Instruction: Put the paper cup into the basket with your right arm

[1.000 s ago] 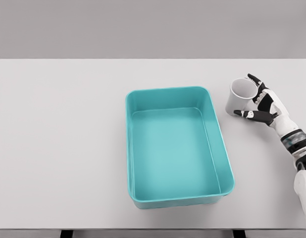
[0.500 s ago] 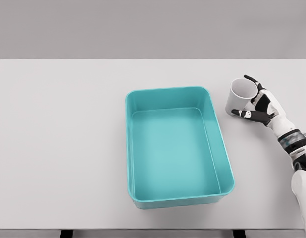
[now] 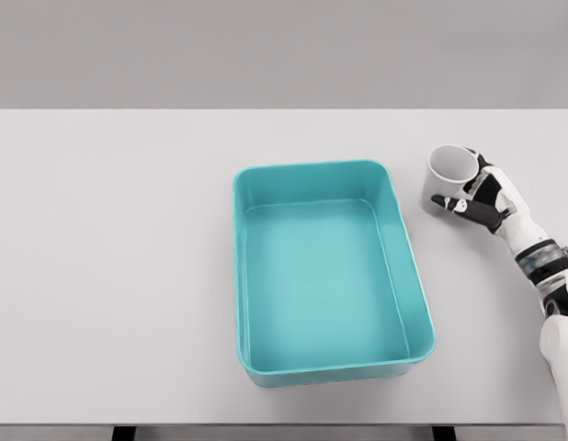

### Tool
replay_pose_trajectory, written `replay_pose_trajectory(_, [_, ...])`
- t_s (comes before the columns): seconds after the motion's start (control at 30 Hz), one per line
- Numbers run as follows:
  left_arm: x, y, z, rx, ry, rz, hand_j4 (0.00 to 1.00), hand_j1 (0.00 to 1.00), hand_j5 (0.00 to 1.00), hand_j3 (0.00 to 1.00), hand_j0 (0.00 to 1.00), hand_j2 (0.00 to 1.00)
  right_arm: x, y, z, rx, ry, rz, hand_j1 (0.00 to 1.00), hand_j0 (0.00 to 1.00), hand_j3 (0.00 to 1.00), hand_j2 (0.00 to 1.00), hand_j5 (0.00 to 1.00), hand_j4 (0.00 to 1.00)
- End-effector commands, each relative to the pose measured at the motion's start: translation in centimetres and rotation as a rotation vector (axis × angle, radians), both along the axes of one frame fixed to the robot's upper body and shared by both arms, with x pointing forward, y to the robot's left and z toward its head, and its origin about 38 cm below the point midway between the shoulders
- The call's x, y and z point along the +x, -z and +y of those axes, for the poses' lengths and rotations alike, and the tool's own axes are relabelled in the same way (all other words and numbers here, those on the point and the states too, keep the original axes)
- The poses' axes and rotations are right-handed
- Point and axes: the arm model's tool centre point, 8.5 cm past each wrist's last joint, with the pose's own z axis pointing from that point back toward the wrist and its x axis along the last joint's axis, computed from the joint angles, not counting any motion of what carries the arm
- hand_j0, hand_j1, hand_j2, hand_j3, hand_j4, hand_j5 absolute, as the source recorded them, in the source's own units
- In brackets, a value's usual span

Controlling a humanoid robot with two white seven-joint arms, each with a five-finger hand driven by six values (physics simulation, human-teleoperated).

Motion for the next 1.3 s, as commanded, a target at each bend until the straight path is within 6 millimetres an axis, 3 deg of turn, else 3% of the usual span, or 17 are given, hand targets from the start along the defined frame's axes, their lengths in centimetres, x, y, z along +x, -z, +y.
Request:
replay_pose_trajectory(0.0, [0.0,0.0,0.0,0.0,0.0,0.0,1.0,1.0,1.0,1.0,1.0,1.0,0.0,-0.2,0.0,0.006,0.001,-0.005,0.67,0.67,0.67,0.67,0.67,0.67])
replay_pose_trajectory(0.33, [0.0,0.0,0.0,0.0,0.0,0.0,1.0,1.0,1.0,1.0,1.0,1.0,0.1,-0.7,-0.1,0.012,0.003,-0.024,0.63,0.63,0.63,0.63,0.63,0.63])
replay_pose_trajectory(0.5, [0.0,0.0,0.0,0.0,0.0,0.0,1.0,1.0,1.0,1.0,1.0,1.0,0.1,-2.7,0.5,0.001,-0.019,-0.083,0.62,0.62,0.62,0.62,0.62,0.62])
replay_pose_trajectory(0.63, [0.0,0.0,0.0,0.0,0.0,0.0,1.0,1.0,1.0,1.0,1.0,1.0,-0.1,-3.1,0.7,0.001,-0.029,-0.098,0.62,0.62,0.62,0.62,0.62,0.62])
replay_pose_trajectory(1.27, [0.0,0.0,0.0,0.0,0.0,0.0,1.0,1.0,1.0,1.0,1.0,1.0,-3.3,-7.2,0.8,-0.041,-0.049,-0.224,0.62,0.62,0.62,0.62,0.62,0.62])
